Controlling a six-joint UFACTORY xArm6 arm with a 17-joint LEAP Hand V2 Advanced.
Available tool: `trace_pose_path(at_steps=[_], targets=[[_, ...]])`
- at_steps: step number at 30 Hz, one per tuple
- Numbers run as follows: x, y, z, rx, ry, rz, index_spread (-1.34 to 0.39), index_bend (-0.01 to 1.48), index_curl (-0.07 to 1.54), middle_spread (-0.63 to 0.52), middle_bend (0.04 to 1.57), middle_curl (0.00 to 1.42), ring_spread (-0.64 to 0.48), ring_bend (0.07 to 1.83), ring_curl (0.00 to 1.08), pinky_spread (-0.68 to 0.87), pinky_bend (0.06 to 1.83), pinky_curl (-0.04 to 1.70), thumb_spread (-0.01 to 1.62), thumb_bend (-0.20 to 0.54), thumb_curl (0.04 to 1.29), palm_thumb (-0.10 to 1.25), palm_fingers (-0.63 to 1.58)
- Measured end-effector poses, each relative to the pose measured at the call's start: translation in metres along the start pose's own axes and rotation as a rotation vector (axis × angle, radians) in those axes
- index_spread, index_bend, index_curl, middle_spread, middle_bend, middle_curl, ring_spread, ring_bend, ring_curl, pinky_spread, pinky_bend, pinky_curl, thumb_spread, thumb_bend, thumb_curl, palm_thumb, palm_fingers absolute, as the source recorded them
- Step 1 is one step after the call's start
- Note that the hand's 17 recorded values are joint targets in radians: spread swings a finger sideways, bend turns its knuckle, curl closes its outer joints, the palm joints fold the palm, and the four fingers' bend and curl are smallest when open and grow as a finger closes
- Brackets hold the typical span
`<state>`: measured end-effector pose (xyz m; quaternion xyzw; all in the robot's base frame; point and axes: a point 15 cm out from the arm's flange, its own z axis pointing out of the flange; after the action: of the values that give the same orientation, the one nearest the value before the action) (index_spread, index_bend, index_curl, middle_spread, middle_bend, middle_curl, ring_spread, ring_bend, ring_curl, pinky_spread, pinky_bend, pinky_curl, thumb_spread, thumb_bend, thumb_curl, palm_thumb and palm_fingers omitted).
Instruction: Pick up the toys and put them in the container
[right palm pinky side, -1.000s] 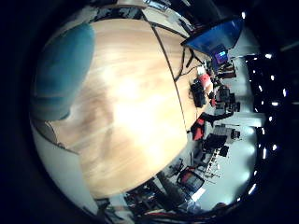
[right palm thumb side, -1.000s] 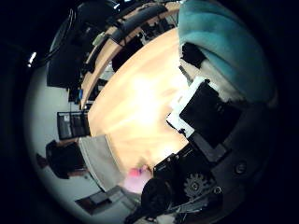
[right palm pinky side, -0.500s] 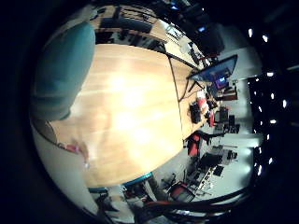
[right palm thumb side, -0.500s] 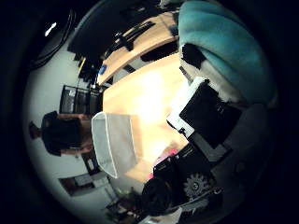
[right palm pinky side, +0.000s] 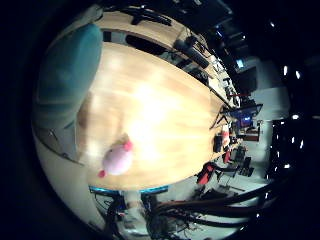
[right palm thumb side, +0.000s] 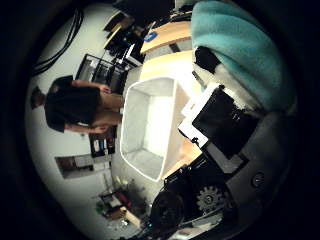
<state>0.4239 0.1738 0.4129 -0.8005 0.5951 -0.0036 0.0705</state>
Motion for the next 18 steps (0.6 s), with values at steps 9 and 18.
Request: trace_pose_path(at_steps=[9, 18], targets=[[-0.082, 0.005, -0.011, -0.015, -0.025, -0.163, -0.58, 0.19, 0.69, -0.45, 0.75, 0.66, -0.38, 1.19, 0.47, -0.6, 1.02, 0.34, 1.06, -0.011, 0.42, 1.18, 1.16], [-0.151, 0.0, -0.009, -0.012, -0.044, -0.297, -0.59, 0.19, 0.71, -0.44, 0.75, 0.66, -0.38, 1.19, 0.47, -0.61, 1.01, 0.35, 1.07, -0.012, 0.42, 1.17, 1.15]])
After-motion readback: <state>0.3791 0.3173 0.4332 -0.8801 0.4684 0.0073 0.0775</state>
